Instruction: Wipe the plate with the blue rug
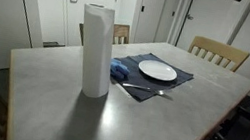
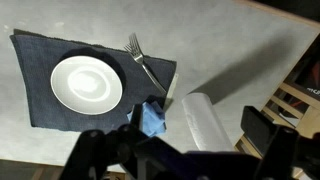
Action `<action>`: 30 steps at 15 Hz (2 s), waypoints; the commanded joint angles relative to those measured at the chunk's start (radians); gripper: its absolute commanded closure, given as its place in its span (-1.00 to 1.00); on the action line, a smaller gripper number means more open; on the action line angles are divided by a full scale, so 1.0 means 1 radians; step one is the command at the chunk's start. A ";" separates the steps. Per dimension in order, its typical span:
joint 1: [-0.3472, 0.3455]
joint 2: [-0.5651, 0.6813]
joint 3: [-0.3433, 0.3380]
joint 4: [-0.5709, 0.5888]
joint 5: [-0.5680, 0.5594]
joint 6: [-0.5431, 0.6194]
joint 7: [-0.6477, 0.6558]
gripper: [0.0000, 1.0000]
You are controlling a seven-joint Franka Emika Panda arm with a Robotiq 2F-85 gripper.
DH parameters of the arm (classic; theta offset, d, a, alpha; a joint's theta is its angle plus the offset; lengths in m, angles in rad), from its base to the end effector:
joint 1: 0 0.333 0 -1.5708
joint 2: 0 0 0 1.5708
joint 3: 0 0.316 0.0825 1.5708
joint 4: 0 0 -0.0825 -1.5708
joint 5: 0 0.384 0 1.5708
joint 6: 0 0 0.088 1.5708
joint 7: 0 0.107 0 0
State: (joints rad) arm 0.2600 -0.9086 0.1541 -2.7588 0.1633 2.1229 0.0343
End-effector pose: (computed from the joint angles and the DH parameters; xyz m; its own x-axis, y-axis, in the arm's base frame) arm 0.2798 0.1312 0.4832 0.9310 0.2518 0.2641 0.2726 -0.9611 -0.0445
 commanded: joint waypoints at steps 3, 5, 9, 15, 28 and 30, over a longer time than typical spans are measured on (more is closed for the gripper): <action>-0.004 0.000 0.003 0.003 0.003 -0.004 -0.002 -1.00; -0.004 0.000 0.003 0.003 0.003 -0.004 -0.002 -1.00; -0.005 0.007 -0.002 0.006 0.000 0.002 -0.011 -1.00; -0.023 0.049 -0.045 0.014 -0.043 0.059 -0.094 -1.00; 0.047 0.349 -0.316 0.082 0.028 0.399 -0.467 -1.00; 0.091 0.401 -0.354 0.108 0.078 0.446 -0.529 -1.00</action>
State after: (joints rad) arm 0.2910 -0.6170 -0.1476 -2.7127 0.1723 2.5056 -0.4004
